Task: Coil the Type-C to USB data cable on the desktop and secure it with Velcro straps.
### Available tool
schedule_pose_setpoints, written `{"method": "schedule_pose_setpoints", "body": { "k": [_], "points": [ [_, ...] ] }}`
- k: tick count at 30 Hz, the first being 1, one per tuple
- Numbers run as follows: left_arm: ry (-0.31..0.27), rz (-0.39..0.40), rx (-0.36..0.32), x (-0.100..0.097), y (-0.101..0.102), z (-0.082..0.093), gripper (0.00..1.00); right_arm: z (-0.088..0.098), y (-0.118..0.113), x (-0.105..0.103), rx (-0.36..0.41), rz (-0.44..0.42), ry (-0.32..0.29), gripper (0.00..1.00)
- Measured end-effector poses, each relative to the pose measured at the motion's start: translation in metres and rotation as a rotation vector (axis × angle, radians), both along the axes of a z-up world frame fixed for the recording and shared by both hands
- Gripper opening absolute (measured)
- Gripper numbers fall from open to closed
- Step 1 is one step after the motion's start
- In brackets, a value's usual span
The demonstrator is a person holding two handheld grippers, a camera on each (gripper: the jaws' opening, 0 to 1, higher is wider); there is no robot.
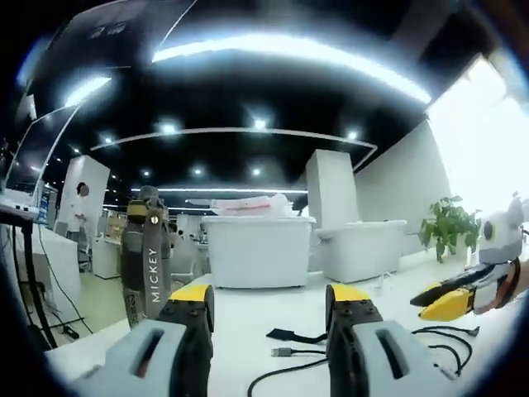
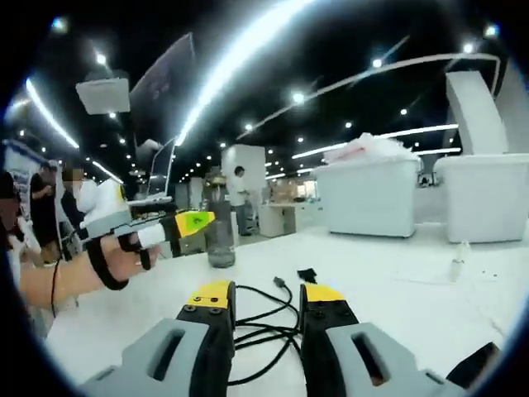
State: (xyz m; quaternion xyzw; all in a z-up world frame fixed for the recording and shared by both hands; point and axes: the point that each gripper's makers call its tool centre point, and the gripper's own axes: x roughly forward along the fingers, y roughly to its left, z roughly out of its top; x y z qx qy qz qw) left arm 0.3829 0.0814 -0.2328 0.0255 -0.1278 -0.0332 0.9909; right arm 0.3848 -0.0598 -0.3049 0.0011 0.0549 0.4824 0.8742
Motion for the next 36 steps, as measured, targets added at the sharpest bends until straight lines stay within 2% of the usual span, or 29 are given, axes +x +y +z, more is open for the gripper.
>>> {"method": "schedule_pose_setpoints", "body": {
  "k": [1,2,5,7,8,10,11,12,13,17,18,20,22,24,29,32,36],
  "points": [
    [0.004,-0.001,0.054,0.005,-0.001,-0.001,0.55,-0.007,0.007,0.001,-0.02,0.019,0.026,0.26],
    [0.004,-0.002,0.075,0.007,-0.001,-0.002,0.54,-0.014,0.013,0.005,-0.04,0.024,0.064,0.25],
    [-0.005,-0.016,0.085,0.008,-0.001,-0.007,0.54,-0.031,0.024,0.014,-0.06,0.031,0.171,0.24],
    [-0.001,-0.024,0.086,0.008,0.0,-0.013,0.54,-0.045,0.032,0.02,-0.078,0.035,0.273,0.24],
    [0.001,-0.025,0.086,0.008,0.001,-0.017,0.54,-0.049,0.036,0.024,-0.084,0.039,0.294,0.24],
    [0.002,-0.023,0.091,0.006,0.003,-0.024,0.54,-0.056,0.04,0.034,-0.127,0.018,0.298,0.23],
    [0.01,-0.03,0.093,0.005,0.003,-0.027,0.54,-0.056,0.042,0.039,-0.143,0.007,0.27,0.22],
    [0.023,-0.043,0.093,0.003,0.002,-0.03,0.54,-0.06,0.042,0.045,-0.194,-0.014,0.245,0.22],
    [0.024,-0.043,0.092,0.003,0.003,-0.03,0.54,-0.06,0.044,0.048,-0.201,-0.016,0.235,0.22],
    [0.022,-0.063,0.005,0.001,0.003,-0.028,0.54,-0.065,0.057,0.051,-0.229,-0.012,0.276,0.22],
    [0.018,-0.07,0.003,0.0,0.001,-0.027,0.54,-0.066,0.06,0.051,-0.238,-0.012,0.281,0.22],
    [0.018,-0.076,0.04,-0.001,-0.004,-0.027,0.54,-0.069,0.061,0.057,-0.296,-0.038,0.289,0.2],
    [0.024,-0.067,0.101,-0.002,-0.007,-0.027,0.54,-0.073,0.058,0.058,-0.339,-0.055,0.263,0.18],
    [0.013,-0.069,0.108,-0.004,-0.01,-0.025,0.54,-0.071,0.057,0.058,-0.394,-0.073,0.227,0.18],
    [-0.005,-0.084,0.084,-0.006,-0.012,-0.02,0.54,-0.068,0.05,0.055,-0.393,-0.095,0.255,0.18],
    [0.006,-0.085,0.087,-0.004,-0.014,-0.023,0.54,-0.072,0.049,0.057,-0.417,-0.097,0.224,0.17],
    [0.014,-0.102,0.066,-0.005,-0.017,-0.024,0.54,-0.07,0.052,0.056,-0.408,-0.096,0.19,0.15]
  ]
}}
